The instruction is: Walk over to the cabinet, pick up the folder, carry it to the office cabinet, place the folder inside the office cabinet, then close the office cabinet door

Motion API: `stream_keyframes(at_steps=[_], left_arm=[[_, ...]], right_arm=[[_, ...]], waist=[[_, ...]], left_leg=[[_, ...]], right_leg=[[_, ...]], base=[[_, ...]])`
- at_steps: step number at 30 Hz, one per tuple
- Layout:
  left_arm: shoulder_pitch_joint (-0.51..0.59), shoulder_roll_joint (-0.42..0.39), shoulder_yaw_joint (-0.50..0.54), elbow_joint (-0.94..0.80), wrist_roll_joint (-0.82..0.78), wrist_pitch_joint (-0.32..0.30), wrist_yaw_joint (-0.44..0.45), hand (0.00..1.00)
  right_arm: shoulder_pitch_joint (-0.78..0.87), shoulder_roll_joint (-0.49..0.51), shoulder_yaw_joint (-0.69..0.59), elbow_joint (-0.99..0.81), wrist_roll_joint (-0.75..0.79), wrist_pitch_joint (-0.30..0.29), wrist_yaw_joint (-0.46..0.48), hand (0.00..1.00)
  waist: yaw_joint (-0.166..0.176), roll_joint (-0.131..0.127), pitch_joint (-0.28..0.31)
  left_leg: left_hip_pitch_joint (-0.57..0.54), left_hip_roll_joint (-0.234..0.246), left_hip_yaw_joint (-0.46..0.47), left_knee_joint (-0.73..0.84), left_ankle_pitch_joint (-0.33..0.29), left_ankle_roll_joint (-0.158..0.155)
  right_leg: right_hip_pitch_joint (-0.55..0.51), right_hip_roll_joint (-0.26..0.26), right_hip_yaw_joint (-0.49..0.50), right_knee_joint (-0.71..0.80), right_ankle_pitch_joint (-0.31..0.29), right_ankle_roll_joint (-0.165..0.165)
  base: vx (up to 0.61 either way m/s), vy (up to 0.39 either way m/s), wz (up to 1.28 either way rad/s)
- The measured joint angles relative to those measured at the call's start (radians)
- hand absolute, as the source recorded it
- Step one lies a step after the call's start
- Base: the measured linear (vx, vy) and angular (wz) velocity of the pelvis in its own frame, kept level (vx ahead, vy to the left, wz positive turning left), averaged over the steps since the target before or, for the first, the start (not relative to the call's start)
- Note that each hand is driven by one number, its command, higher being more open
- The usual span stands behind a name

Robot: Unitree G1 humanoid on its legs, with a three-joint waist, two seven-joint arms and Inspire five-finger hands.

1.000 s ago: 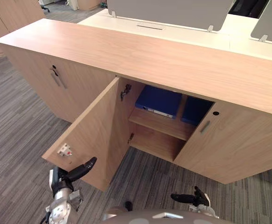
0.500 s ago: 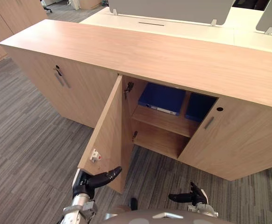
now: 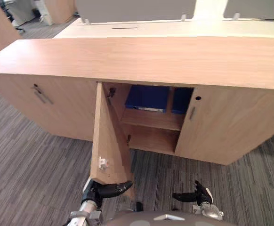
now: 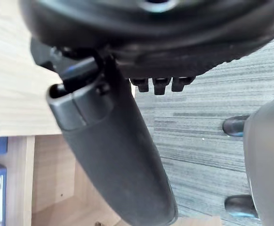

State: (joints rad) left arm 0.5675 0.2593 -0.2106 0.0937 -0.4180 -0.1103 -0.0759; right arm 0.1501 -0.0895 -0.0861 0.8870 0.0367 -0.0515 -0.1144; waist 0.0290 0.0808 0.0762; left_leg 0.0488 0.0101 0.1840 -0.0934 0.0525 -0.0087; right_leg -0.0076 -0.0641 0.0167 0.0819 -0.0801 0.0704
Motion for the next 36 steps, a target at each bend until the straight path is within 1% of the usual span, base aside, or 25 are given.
stream_keyframes(at_steps=[2,4,5,7,9,11,14,16,18,20,21,22,26,28,32,36], left_arm=[[-0.029,-0.007,-0.020,0.026,-0.002,-0.003,-0.002,1.00],[-0.086,-0.012,-0.047,0.070,-0.002,-0.002,-0.007,1.00],[-0.124,-0.012,-0.064,0.093,0.000,-0.001,-0.014,1.00],[-0.185,-0.012,-0.092,0.124,0.006,0.001,-0.020,1.00],[-0.266,-0.017,-0.126,0.164,0.041,0.001,-0.037,1.00],[-0.320,-0.025,-0.148,0.188,0.070,0.001,-0.054,1.00],[-0.413,-0.039,-0.172,0.237,0.109,0.001,-0.052,1.00],[-0.454,-0.041,-0.172,0.270,0.121,0.001,-0.032,1.00],[-0.525,-0.050,-0.171,0.344,0.166,0.001,0.026,1.00],[-0.557,-0.062,-0.165,0.380,0.195,0.002,0.060,1.00],[-0.586,-0.072,-0.163,0.409,0.216,0.002,0.096,1.00],[-0.595,-0.073,-0.163,0.416,0.226,0.002,0.106,1.00],[-0.653,-0.074,-0.164,0.464,0.267,0.004,0.155,1.00],[-0.684,-0.073,-0.160,0.502,0.274,0.004,0.180,1.00],[-0.713,-0.073,-0.155,0.542,0.275,0.009,0.223,1.00],[-0.712,-0.077,-0.123,0.544,0.273,0.011,0.230,1.00]], right_arm=[[0.001,0.000,-0.001,-0.005,0.000,0.000,0.000,1.00],[-0.003,0.001,-0.001,-0.009,0.000,0.000,0.000,1.00],[-0.005,0.004,-0.001,-0.012,0.000,0.000,0.000,1.00],[-0.008,0.006,-0.002,-0.012,0.001,0.000,0.000,1.00],[-0.012,0.006,-0.001,-0.011,0.002,0.000,0.000,1.00],[-0.018,0.006,-0.001,-0.009,0.002,0.000,0.001,1.00],[-0.023,0.009,0.000,-0.006,0.002,0.000,0.001,1.00],[-0.024,0.009,0.000,0.001,0.002,0.000,0.001,1.00],[-0.028,0.009,0.000,0.008,0.002,0.000,-0.002,1.00],[-0.031,0.009,0.000,0.012,0.002,-0.001,-0.006,1.00],[-0.033,0.009,0.001,0.013,0.002,-0.001,-0.008,1.00],[-0.035,0.009,0.001,0.014,0.002,-0.001,-0.009,1.00],[-0.039,0.010,0.000,0.029,0.003,-0.001,-0.023,1.00],[-0.039,0.010,-0.001,0.039,0.004,-0.001,-0.027,1.00],[-0.039,0.010,-0.002,0.049,0.004,-0.001,-0.042,1.00],[-0.040,0.010,-0.010,0.058,0.007,0.000,-0.048,1.00]], waist=[[-0.010,0.003,-0.002],[-0.028,0.003,-0.003],[-0.043,0.004,-0.006],[-0.059,0.003,-0.010],[-0.081,0.007,-0.017],[-0.098,0.013,-0.026],[-0.114,0.010,-0.026],[-0.119,0.006,-0.031],[-0.123,0.003,-0.030],[-0.130,0.002,-0.031],[-0.139,0.001,-0.031],[-0.142,0.000,-0.031],[-0.146,-0.014,-0.030],[-0.148,-0.027,-0.029],[-0.152,-0.044,-0.033],[-0.151,-0.050,-0.031]], left_leg=[[-0.001,0.007,0.028,0.000,-0.003,-0.005],[0.001,0.013,0.051,0.000,-0.007,-0.010],[0.003,0.016,0.064,0.000,-0.011,-0.014],[0.011,0.019,0.091,0.000,-0.017,-0.018],[0.020,0.024,0.120,0.005,-0.029,-0.024],[0.021,0.027,0.138,0.005,-0.029,-0.022],[0.036,0.036,0.154,0.005,-0.037,-0.029],[0.041,0.041,0.162,0.005,-0.043,-0.035],[0.039,0.049,0.162,0.005,-0.045,-0.037],[0.039,0.051,0.163,0.005,-0.045,-0.038],[0.038,0.051,0.163,0.005,-0.046,-0.039],[0.038,0.051,0.163,0.005,-0.046,-0.039],[0.038,0.051,0.168,0.005,-0.044,-0.039],[0.037,0.052,0.168,0.005,-0.042,-0.038],[0.035,0.052,0.168,0.005,-0.042,-0.038],[0.034,0.051,0.161,0.005,-0.042,-0.038]], right_leg=[[-0.014,0.009,0.027,0.000,0.003,-0.005],[-0.021,0.016,0.050,-0.001,0.006,-0.009],[-0.026,0.021,0.065,-0.003,0.008,-0.010],[-0.027,0.022,0.083,-0.013,0.029,-0.015],[-0.023,0.028,0.107,-0.035,0.062,-0.016],[-0.022,0.033,0.124,-0.047,0.072,-0.017],[-0.007,0.044,0.131,-0.058,0.075,-0.019],[-0.006,0.051,0.134,-0.061,0.076,-0.020],[-0.007,0.056,0.134,-0.064,0.078,-0.023],[-0.007,0.057,0.134,-0.065,0.079,-0.025],[-0.007,0.057,0.135,-0.067,0.081,-0.027],[-0.007,0.057,0.135,-0.068,0.081,-0.028],[-0.011,0.058,0.141,-0.070,0.086,-0.031],[-0.012,0.058,0.141,-0.073,0.088,-0.032],[-0.011,0.057,0.141,-0.080,0.091,-0.031],[-0.005,0.056,0.130,-0.085,0.092,-0.031]], base=[[-0.03,0.010,-0.49],[-0.02,0.008,-0.37],[0.01,0.011,-0.47],[0.02,0.018,-0.45],[0.06,0.019,-0.39],[0.10,0.007,-0.33],[0.08,-0.010,-0.18],[0.03,-0.019,-0.13],[-0.01,-0.031,-0.04],[-0.05,-0.019,-0.01],[-0.07,-0.010,-0.02],[-0.07,-0.006,-0.05],[-0.06,-0.005,-0.04],[-0.06,-0.008,-0.01],[-0.01,-0.001,0.00],[0.00,-0.005,0.05]])
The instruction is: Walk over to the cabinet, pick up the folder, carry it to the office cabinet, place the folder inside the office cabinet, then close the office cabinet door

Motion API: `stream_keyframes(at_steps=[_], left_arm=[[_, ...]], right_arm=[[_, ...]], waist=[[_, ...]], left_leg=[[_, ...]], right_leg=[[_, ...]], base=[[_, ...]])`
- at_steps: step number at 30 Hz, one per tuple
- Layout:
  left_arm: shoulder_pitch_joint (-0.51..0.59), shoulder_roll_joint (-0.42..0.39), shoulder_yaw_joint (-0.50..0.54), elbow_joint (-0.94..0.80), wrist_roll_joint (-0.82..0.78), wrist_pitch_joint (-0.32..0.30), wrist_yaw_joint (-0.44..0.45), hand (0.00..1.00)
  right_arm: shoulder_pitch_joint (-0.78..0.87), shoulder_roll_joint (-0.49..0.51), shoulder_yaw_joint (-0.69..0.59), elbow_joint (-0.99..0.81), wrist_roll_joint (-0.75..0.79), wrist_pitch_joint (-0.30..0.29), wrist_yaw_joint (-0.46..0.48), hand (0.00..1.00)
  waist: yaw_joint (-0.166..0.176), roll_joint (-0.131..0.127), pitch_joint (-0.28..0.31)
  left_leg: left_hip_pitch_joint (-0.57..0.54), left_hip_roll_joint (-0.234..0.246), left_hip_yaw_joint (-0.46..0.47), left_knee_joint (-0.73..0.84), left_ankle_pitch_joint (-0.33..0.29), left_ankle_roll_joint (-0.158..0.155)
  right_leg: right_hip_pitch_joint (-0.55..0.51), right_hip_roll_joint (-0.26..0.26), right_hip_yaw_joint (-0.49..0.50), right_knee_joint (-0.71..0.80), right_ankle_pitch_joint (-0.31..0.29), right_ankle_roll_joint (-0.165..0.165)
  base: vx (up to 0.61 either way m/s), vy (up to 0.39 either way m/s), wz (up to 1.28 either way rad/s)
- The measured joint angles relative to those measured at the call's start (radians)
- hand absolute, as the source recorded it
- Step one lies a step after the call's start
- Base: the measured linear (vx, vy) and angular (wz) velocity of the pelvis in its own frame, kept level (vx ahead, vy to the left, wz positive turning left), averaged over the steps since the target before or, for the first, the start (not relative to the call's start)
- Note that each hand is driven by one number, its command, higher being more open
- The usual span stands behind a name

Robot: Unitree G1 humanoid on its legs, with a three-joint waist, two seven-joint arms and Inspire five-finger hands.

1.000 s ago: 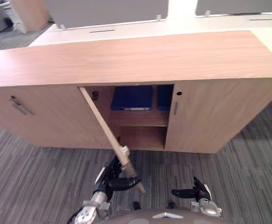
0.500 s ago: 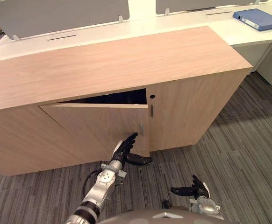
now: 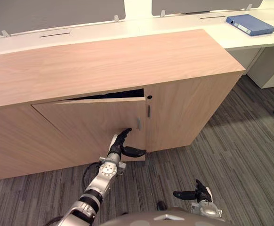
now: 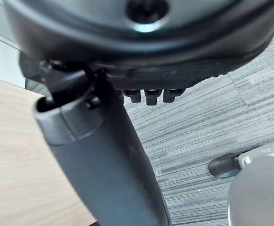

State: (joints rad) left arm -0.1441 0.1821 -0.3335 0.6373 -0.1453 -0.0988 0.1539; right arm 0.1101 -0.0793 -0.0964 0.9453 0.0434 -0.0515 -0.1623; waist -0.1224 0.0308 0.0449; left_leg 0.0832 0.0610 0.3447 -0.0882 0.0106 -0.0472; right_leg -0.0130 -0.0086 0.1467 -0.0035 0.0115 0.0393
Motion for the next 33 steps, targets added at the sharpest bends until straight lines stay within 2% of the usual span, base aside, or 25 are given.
stream_keyframes(at_steps=[5,9,13,15,21,24,33], left_arm=[[0.045,-0.002,0.010,-0.013,-0.002,-0.001,-0.009,1.00],[0.174,-0.004,0.014,-0.066,-0.002,-0.001,-0.049,1.00],[0.286,-0.002,0.048,-0.037,0.001,0.007,-0.101,1.00],[0.291,-0.004,0.070,0.023,0.008,0.008,-0.120,1.00],[0.295,-0.003,0.175,0.292,0.104,0.024,-0.142,1.00],[0.290,-0.007,0.240,0.334,0.138,0.036,-0.138,1.00],[0.273,-0.018,0.331,0.413,0.233,0.046,-0.112,1.00]], right_arm=[[-0.005,-0.002,-0.013,0.017,0.003,0.006,-0.001,1.00],[-0.001,0.000,-0.044,0.045,0.041,0.009,-0.001,1.00],[0.019,-0.001,-0.055,0.051,0.042,0.011,0.000,1.00],[0.024,0.004,-0.082,0.053,0.051,0.012,0.001,1.00],[0.026,0.003,-0.082,0.098,0.079,0.020,0.010,1.00],[0.024,0.002,-0.088,0.119,0.081,0.024,0.014,1.00],[0.003,0.005,-0.123,0.140,0.081,0.030,0.029,1.00]], waist=[[0.003,-0.001,0.000],[0.011,-0.007,-0.003],[0.025,-0.012,-0.003],[0.039,-0.014,-0.005],[0.043,-0.031,-0.014],[0.053,-0.038,-0.013],[0.060,-0.036,-0.013]], left_leg=[[0.004,-0.001,-0.020,0.000,0.000,0.000],[0.009,-0.001,-0.041,0.000,0.003,0.000],[0.024,-0.001,-0.056,0.000,0.008,0.002],[0.027,-0.003,-0.060,-0.001,0.013,0.004],[0.020,-0.008,-0.078,-0.006,0.017,0.000],[0.010,-0.015,-0.085,-0.006,0.016,0.002],[0.016,-0.033,-0.086,-0.005,0.005,0.017]], right_leg=[[0.021,-0.003,-0.019,-0.009,0.000,0.000],[0.037,-0.005,-0.039,-0.014,-0.001,0.000],[0.056,-0.007,-0.056,-0.013,-0.002,0.001],[0.059,-0.008,-0.060,-0.010,-0.005,0.000],[0.057,-0.015,-0.080,-0.012,-0.012,0.006],[0.056,-0.023,-0.085,-0.021,-0.010,0.008],[0.071,-0.034,-0.088,-0.036,-0.008,0.017]], base=[[-0.01,-0.009,0.13],[-0.03,-0.014,0.15],[-0.05,-0.015,0.11],[-0.07,-0.010,0.05],[-0.07,-0.010,0.08],[-0.01,0.007,0.09],[0.03,0.003,0.01]])
